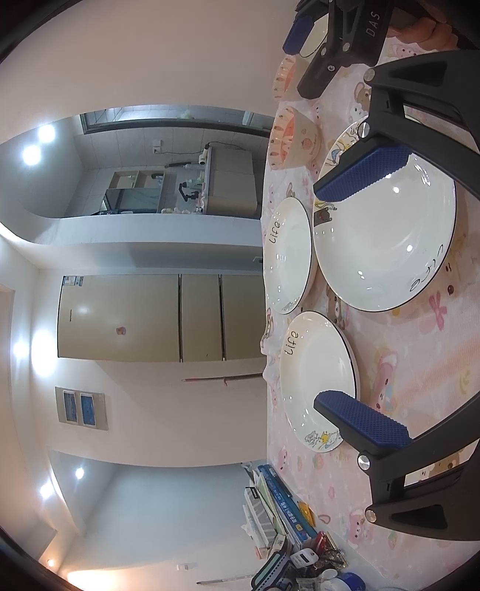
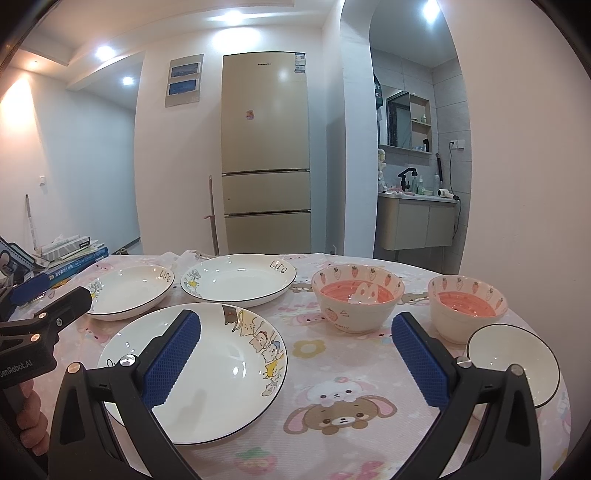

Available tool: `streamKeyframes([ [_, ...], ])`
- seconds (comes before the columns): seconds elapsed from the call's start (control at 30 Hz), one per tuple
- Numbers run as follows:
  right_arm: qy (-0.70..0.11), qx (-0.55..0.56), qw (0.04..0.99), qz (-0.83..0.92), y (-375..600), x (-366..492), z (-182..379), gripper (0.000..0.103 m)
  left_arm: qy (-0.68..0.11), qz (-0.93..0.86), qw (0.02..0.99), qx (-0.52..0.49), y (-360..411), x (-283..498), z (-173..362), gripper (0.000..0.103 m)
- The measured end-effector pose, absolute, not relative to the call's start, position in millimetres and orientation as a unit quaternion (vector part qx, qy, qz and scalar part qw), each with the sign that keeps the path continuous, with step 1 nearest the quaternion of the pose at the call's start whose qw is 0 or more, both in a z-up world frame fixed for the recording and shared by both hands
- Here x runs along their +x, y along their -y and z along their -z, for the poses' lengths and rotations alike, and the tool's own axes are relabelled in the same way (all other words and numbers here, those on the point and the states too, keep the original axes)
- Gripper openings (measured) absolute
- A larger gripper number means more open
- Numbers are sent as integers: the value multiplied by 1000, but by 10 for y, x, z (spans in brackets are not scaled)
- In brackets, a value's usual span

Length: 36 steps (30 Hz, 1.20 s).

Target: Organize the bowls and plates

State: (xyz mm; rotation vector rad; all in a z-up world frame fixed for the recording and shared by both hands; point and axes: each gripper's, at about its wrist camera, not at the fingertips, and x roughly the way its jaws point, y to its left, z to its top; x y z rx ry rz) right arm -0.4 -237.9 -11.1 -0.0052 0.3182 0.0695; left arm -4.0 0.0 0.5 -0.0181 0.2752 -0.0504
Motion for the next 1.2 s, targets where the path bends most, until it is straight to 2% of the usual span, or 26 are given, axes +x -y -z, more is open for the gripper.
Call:
streamKeyframes([
  [0.37, -173, 1, 984, -38, 2426, 21, 113, 103, -117, 24, 993, -23, -26, -106, -49, 103],
  [0.83, -117, -3, 993, -34, 2464, -185, -516, 103, -75, 36, 996, -42, -184, -316, -825, 103],
  [1.2, -109, 16, 994, 0, 2530, -43, -584, 103, -91, 38, 995, -28, -172, -181, -899, 103],
])
